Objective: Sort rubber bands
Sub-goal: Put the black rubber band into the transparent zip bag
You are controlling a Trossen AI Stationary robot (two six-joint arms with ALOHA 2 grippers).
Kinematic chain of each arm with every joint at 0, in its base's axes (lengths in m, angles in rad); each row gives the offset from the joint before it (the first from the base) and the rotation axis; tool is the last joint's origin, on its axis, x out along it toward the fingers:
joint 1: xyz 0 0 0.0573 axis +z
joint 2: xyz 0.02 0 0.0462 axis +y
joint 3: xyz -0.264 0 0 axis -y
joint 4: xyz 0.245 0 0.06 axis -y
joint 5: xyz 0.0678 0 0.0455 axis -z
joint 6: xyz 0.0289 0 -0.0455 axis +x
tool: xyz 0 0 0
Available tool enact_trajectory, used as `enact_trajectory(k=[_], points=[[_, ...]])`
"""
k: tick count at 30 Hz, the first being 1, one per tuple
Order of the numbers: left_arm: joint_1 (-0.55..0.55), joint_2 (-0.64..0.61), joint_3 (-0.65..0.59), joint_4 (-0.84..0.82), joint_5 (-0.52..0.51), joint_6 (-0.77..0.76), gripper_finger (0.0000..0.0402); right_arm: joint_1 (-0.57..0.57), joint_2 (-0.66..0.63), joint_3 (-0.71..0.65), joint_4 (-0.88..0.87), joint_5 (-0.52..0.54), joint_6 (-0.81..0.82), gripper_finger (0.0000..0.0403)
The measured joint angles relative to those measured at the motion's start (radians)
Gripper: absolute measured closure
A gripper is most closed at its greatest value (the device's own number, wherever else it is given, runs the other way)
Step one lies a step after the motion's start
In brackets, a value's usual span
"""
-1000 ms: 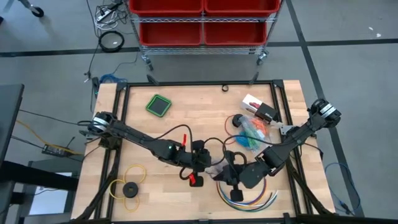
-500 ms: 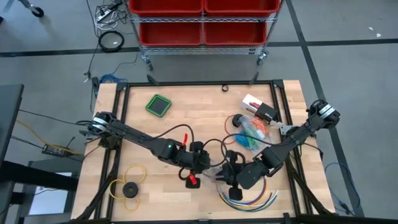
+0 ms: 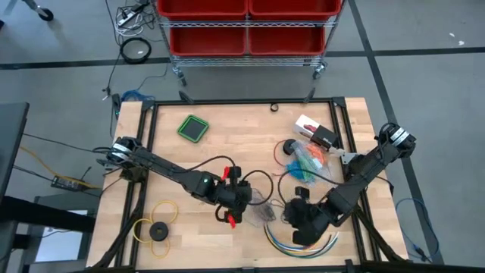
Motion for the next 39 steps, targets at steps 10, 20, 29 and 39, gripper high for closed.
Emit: enact_trajectory(k=[10, 20, 29, 39], points=[[-0.029, -0.033, 0.0, 0.033, -0.147, 0.026, 0.0392, 0.033, 0.0, -0.229, 0.173, 0.052, 0.146, 0.032], [-0.041, -0.087, 0.0, -0.039, -0.301, -0.022, 0.0392, -0.049, 0.001, -0.414, 0.473, 0.052, 0.046, 0.0321], [-0.039, -0.081, -0.149, 0.202, -0.12, -0.001, 0.0392, -0.107, 0.001, -0.456, 0.511, 0.011, 0.015, 0.0321], [-0.031, -0.081, -0.239, 0.316, -0.11, -0.027, 0.0392, -0.113, 0.087, -0.456, 0.547, -0.019, 0.01, 0.0322]])
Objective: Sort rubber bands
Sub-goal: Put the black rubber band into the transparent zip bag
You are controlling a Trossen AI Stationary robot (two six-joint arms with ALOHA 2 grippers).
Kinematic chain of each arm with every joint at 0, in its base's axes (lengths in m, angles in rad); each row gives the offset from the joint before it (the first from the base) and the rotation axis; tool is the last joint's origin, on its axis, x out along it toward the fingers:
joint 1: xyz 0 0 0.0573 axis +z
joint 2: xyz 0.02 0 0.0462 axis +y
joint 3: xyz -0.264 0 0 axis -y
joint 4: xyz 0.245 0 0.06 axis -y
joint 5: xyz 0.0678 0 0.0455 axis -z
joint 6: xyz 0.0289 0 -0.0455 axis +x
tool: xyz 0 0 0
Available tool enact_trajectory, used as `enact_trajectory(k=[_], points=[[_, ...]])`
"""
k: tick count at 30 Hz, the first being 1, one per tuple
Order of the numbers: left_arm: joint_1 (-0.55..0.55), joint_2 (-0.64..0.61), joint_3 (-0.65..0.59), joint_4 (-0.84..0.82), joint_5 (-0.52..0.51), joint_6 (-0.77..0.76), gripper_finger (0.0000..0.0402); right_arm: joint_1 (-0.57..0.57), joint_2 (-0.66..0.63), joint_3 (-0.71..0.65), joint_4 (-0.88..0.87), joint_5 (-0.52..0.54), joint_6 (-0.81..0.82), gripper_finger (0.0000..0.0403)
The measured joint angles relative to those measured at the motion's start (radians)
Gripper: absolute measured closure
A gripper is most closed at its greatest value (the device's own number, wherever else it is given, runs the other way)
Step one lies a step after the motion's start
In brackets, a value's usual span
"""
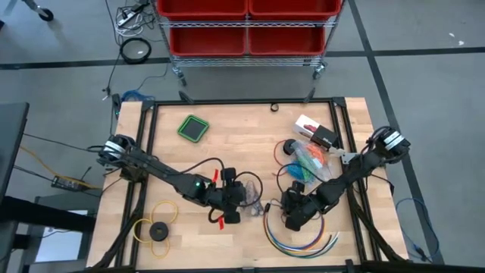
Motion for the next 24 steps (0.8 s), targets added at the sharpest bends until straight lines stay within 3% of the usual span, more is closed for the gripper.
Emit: enact_trajectory(k=[5, 10, 17, 24], points=[[0.0, -0.001, 0.0, 0.021, 0.004, 0.0, 0.0392, -0.005, 0.066, 0.016, -0.007, 0.025, 0.077, 0.0329], [0.0, -0.001, 0.0, 0.021, 0.025, 0.0, 0.0392, -0.007, 0.058, 0.037, -0.053, 0.027, 0.044, 0.0392], [0.0, -0.001, 0.0, 0.024, 0.027, 0.0, 0.0392, -0.006, 0.06, 0.155, -0.197, 0.011, -0.001, 0.0402], [0.0, -0.001, 0.0, 0.022, 0.058, 0.006, 0.0392, 0.017, 0.059, 0.351, -0.259, 0.064, -0.138, 0.0403]])
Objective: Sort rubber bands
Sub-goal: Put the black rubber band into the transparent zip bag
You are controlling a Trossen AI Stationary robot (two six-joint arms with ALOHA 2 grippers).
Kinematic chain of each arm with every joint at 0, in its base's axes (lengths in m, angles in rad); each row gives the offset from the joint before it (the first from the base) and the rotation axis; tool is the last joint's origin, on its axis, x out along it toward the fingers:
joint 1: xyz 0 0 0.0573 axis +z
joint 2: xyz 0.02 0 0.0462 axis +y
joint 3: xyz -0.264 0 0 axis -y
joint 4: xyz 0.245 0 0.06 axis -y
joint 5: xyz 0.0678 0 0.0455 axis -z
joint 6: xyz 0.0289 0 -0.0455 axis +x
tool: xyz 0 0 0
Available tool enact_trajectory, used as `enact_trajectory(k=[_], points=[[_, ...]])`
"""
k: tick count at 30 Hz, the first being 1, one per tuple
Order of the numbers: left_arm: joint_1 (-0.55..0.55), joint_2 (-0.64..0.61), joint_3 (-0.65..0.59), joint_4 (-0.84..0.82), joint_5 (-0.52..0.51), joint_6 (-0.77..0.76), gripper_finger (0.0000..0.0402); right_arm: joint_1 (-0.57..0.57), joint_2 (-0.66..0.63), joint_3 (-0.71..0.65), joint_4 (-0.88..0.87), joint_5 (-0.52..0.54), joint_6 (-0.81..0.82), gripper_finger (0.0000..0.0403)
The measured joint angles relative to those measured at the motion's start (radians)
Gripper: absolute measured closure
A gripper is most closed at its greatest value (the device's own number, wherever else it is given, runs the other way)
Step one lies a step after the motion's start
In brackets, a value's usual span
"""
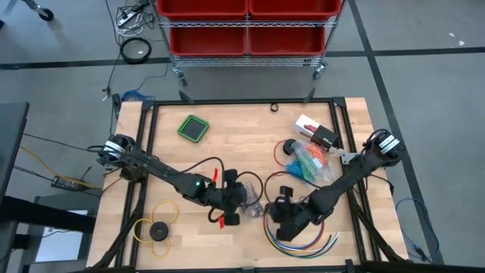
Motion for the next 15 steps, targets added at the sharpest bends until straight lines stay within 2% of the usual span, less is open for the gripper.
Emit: enact_trajectory(k=[4, 7, 15], points=[[0.006, 0.0, 0.0, 0.003, 0.045, 0.016, 0.0392, 0.0, -0.002, 0.112, 0.024, 0.0, -0.131, 0.0403], [0.015, 0.0, 0.0, 0.024, 0.096, 0.027, 0.0392, 0.0, -0.003, 0.163, 0.119, -0.021, -0.252, 0.0403], [0.052, 0.0, 0.001, 0.079, 0.285, 0.047, 0.0392, -0.025, -0.003, 0.191, 0.352, -0.077, -0.487, 0.0403]])
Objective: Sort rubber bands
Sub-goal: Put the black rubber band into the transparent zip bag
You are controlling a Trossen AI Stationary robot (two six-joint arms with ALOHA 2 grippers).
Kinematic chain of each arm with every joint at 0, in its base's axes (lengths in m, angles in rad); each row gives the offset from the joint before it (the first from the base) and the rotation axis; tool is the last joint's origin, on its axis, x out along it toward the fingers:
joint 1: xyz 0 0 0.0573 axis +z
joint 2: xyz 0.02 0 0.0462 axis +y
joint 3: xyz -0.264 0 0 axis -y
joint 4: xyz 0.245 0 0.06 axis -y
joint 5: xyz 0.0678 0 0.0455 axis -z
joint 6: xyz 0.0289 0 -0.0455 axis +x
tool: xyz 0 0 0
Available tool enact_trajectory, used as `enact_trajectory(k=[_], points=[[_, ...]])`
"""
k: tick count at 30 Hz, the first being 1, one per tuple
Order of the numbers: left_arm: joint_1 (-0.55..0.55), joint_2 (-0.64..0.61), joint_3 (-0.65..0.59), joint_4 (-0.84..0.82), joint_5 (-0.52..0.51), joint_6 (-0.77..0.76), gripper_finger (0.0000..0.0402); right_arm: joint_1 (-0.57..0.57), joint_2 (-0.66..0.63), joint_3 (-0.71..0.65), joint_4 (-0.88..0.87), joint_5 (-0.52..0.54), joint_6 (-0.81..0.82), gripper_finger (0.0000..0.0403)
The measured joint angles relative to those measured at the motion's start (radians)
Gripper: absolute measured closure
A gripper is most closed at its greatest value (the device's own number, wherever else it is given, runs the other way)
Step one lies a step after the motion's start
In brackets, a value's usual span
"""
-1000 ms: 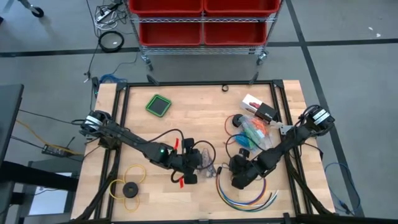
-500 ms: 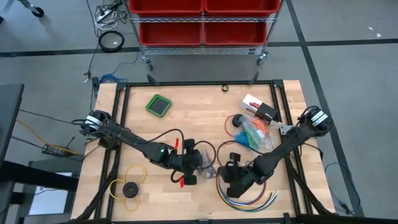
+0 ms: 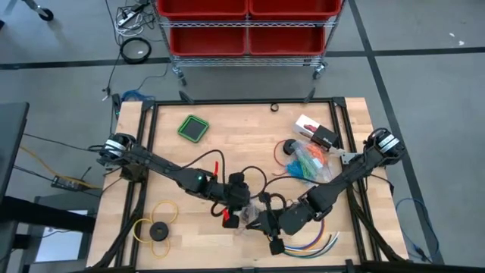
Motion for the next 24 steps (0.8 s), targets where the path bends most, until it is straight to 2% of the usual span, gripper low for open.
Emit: enact_trajectory(k=[9, 18, 24], points=[[0.021, 0.0, 0.0, 0.053, 0.104, 0.023, 0.0392, -0.036, 0.001, 0.001, 0.157, -0.064, -0.11, 0.0403], [0.024, 0.0, 0.0, 0.093, 0.147, 0.026, 0.0392, -0.057, 0.034, 0.003, 0.263, -0.111, -0.146, 0.0403], [0.026, 0.0, -0.002, 0.084, 0.174, 0.023, 0.0392, -0.066, 0.052, 0.005, 0.164, -0.098, -0.129, 0.0403]])
